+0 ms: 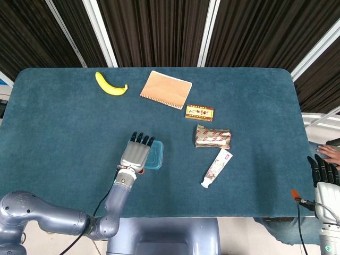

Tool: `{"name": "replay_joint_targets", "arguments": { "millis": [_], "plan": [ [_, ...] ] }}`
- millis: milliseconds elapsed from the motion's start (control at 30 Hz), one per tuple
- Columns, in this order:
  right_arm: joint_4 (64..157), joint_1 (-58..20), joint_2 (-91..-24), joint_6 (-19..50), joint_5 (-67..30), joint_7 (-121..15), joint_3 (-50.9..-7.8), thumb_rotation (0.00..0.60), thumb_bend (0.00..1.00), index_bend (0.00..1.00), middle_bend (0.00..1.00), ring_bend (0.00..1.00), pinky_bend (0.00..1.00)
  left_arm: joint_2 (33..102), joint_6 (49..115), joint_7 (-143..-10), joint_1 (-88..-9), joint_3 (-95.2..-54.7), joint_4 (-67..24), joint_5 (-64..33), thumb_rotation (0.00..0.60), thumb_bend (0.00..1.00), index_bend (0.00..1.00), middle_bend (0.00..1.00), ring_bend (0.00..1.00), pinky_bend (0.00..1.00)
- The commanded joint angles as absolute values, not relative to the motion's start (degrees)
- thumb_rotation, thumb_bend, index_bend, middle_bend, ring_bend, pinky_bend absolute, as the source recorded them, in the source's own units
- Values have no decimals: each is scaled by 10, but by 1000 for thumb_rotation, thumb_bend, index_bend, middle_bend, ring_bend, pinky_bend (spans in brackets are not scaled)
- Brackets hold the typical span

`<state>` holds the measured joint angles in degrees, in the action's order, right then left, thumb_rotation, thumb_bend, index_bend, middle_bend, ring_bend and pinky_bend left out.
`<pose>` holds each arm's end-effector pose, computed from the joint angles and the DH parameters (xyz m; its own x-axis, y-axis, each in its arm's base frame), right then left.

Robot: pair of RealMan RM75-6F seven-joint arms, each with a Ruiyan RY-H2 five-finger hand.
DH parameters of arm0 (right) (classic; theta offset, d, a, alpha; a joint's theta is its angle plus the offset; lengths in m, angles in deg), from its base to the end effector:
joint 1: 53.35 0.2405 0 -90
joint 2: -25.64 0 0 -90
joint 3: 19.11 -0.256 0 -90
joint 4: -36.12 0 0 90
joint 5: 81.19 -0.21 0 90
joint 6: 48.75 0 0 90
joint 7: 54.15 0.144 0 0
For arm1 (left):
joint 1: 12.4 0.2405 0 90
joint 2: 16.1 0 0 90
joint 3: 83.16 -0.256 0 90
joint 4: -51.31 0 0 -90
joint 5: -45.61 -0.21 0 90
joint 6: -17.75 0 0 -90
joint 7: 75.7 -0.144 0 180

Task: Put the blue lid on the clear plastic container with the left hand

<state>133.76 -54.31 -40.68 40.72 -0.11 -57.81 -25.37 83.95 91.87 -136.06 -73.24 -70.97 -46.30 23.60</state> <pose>-0.3103 -0.1594 0.1617 0.3349 0.0842 0.9385 -0.9340 0.1615 0.3188 -0.0540 0.3154 -0.0641 0.6475 0.3419 0.6810 0.7620 -0.2890 -0.5795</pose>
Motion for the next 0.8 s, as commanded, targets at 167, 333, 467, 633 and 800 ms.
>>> {"name": "replay_joint_targets", "arguments": {
  "millis": [167, 333, 467, 633, 800],
  "plan": [
    [1338, -543, -407, 407, -1, -578, -254, 600, 268, 52, 0, 0, 0, 839, 921, -1365, -732, -709, -469, 238, 600, 121, 51, 86, 0, 0],
    [1338, -543, -407, 407, 0, -578, -253, 600, 268, 52, 0, 0, 0, 840, 928, -1368, -731, -708, -471, 243, 600, 121, 47, 114, 0, 0],
    [1338, -543, -407, 407, 0, -578, -253, 600, 268, 52, 0, 0, 0, 844, 938, -1371, -731, -708, -468, 239, 600, 121, 46, 130, 0, 0],
    [1338, -543, -407, 407, -1, -577, -253, 600, 268, 52, 0, 0, 0, 848, 941, -1375, -730, -706, -462, 242, 600, 121, 45, 124, 0, 0],
    [1338, -543, -406, 407, -1, -578, -253, 600, 268, 52, 0, 0, 0, 849, 943, -1378, -729, -706, -460, 240, 600, 121, 45, 125, 0, 0]
  ]
}}
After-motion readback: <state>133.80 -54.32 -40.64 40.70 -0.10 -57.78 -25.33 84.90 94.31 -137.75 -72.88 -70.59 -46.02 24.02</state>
